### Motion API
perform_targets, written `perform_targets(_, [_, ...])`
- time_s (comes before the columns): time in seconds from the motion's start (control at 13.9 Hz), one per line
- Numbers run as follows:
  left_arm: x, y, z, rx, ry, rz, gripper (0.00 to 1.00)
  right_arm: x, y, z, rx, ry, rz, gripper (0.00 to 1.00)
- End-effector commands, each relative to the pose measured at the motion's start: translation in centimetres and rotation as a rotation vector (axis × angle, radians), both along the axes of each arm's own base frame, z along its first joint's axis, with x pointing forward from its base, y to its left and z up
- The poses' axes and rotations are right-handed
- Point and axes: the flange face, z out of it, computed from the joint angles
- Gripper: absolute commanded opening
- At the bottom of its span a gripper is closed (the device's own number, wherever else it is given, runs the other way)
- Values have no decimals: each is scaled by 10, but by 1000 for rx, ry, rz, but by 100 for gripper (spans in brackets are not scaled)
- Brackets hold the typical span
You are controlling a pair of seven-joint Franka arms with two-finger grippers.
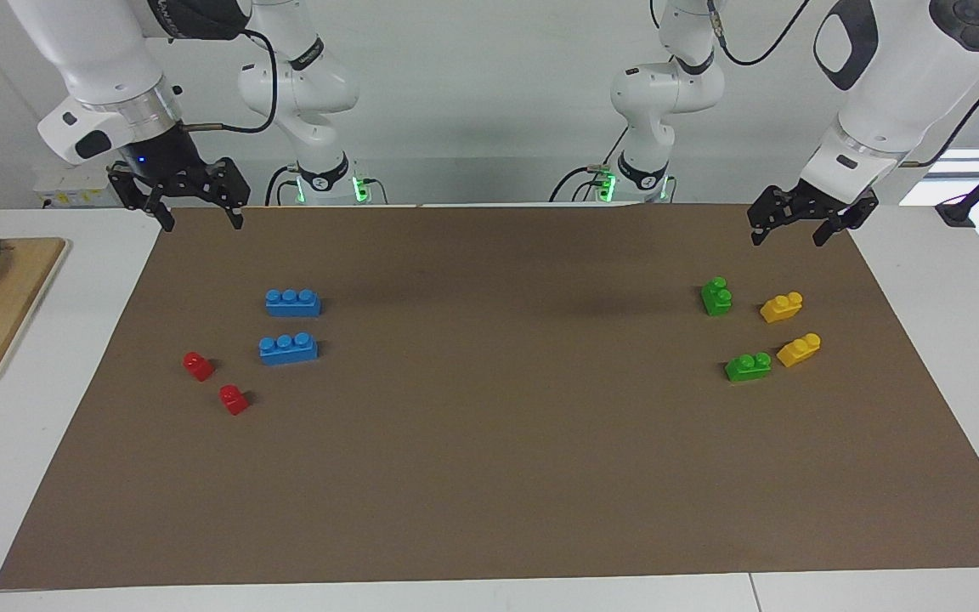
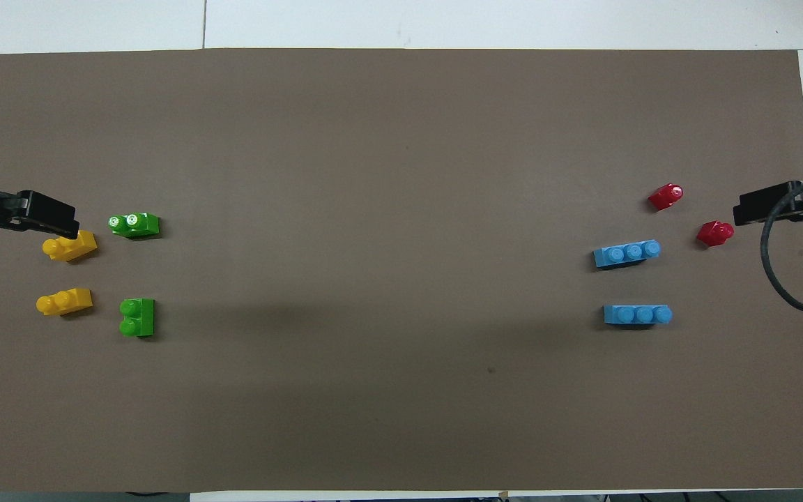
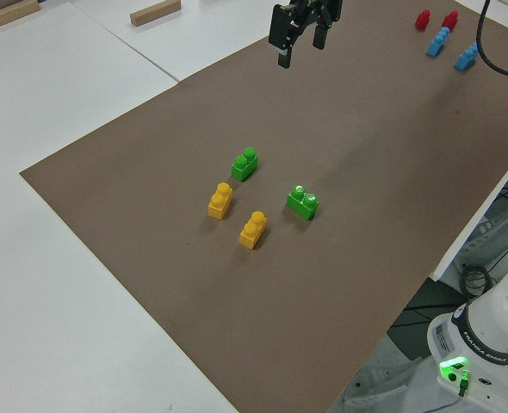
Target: Remove green block with left arm and hold with right
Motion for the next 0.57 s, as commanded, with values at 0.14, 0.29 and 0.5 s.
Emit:
perform_targets(0.14, [-2,-18,25,61,-65,-35,100,-2,-7,0,-11,21,-3,100])
perform_targets(0.29, [3,-28,29,89,-82,-61,100,-2,-6,0,-11,21,-3,100])
perform_targets(0.5, [-3,-36,20,53,-50,-69,100,-2,-6,0,-11,21,-3,100])
